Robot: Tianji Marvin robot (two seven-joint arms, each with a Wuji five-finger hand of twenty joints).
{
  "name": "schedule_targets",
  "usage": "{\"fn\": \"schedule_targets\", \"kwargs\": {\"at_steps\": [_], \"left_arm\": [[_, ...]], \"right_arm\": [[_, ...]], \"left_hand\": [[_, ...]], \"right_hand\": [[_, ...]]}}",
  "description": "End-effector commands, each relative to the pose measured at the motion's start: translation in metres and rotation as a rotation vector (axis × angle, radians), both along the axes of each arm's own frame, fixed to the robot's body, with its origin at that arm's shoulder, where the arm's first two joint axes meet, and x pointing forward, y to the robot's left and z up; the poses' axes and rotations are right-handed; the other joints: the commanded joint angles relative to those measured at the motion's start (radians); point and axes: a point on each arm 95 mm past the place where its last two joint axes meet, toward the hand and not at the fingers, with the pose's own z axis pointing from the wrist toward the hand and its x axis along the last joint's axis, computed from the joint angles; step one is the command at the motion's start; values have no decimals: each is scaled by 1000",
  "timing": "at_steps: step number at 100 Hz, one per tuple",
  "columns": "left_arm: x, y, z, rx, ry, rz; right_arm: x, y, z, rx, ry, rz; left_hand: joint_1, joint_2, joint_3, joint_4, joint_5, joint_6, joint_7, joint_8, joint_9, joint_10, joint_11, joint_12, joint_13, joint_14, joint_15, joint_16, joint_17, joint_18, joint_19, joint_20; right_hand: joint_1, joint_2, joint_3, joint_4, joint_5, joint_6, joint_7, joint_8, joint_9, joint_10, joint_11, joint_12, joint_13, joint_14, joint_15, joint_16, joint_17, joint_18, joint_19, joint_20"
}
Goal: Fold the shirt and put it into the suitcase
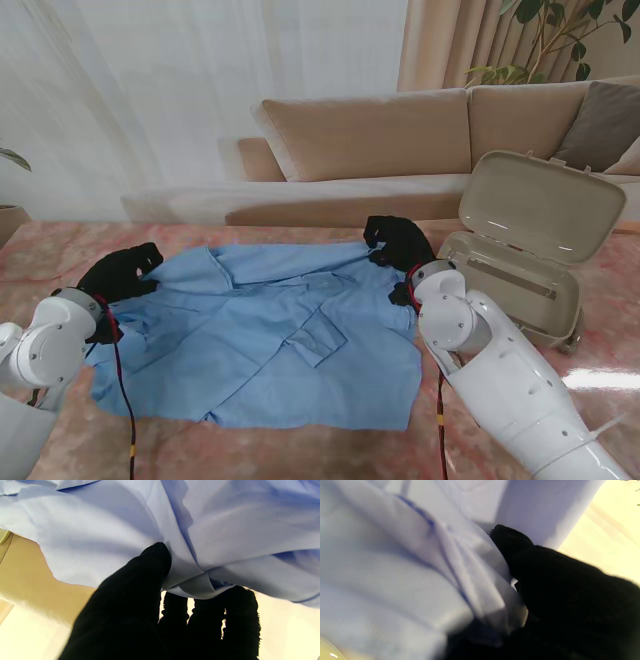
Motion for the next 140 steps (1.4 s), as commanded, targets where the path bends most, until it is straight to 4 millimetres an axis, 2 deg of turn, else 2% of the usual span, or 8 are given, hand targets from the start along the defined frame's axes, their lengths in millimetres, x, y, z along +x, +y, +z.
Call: {"fn": "schedule_targets", "kwargs": {"at_steps": [1,6,21,39,47,57,80,140], "left_arm": [[-10,-2,-7,-5,16,2],[-16,-4,-7,-2,12,2],[-33,-9,-10,-15,21,15],[-53,-11,-19,-9,35,27],[-60,-11,-25,-10,45,37],[-70,-11,-32,-11,58,48],[-87,-8,-44,-4,71,85],[-128,-14,-52,-39,47,129]], "right_arm": [[-10,-3,-9,-8,21,13],[-15,-4,-8,-4,12,17],[-31,-5,-10,7,-5,31],[-49,-7,-19,14,1,56],[-57,-7,-24,6,-3,64],[-66,-8,-30,11,0,76],[-88,-12,-37,21,-12,89],[-138,-25,-49,48,13,177]], "left_hand": [[79,-2,51,13,17,-20,25,12,34,4,14,2,36,42,27,14,-3,24,29,26],[80,-3,49,13,17,-20,25,12,34,3,14,2,36,42,26,14,-3,25,28,26],[80,-4,47,11,18,-19,23,11,35,1,12,3,36,43,26,15,-2,25,27,28],[90,-7,45,9,22,-16,18,11,36,0,10,4,37,44,25,16,-2,26,26,30],[98,-10,45,9,23,-16,16,13,36,0,9,5,37,45,24,17,-5,29,24,31],[97,-8,42,9,23,-15,15,13,36,0,8,6,36,46,24,18,-5,31,23,32],[96,-6,39,8,23,-16,14,15,37,-3,8,7,34,46,22,18,-5,31,22,33],[108,12,-4,-2,26,-44,-11,27,28,-29,-14,32,0,35,-25,3,-50,31,-43,20]], "right_hand": [[52,-27,56,48,36,-21,28,11,24,84,44,8,55,-32,61,38,71,-20,239,126],[54,-32,57,48,37,-21,28,12,26,84,42,9,55,-31,62,39,-76,55,-44,-315],[57,-40,55,48,43,-19,22,12,35,85,36,9,55,-27,62,39,-56,67,-32,-441],[60,-42,51,49,43,-19,21,13,36,85,35,9,55,-21,56,36,14,5,183,67],[61,-41,48,50,43,-18,21,13,36,85,35,9,55,-19,53,35,-10,45,-17,-456],[61,-40,46,50,43,-18,21,13,36,85,35,9,55,-15,50,33,-2,11,116,-76],[61,-38,42,52,43,-19,20,13,37,80,32,9,55,-13,48,32,28,9,72,-581],[53,-68,59,47,64,-37,1,26,70,64,27,8,54,-8,61,34,116,-30,136,-682]]}}
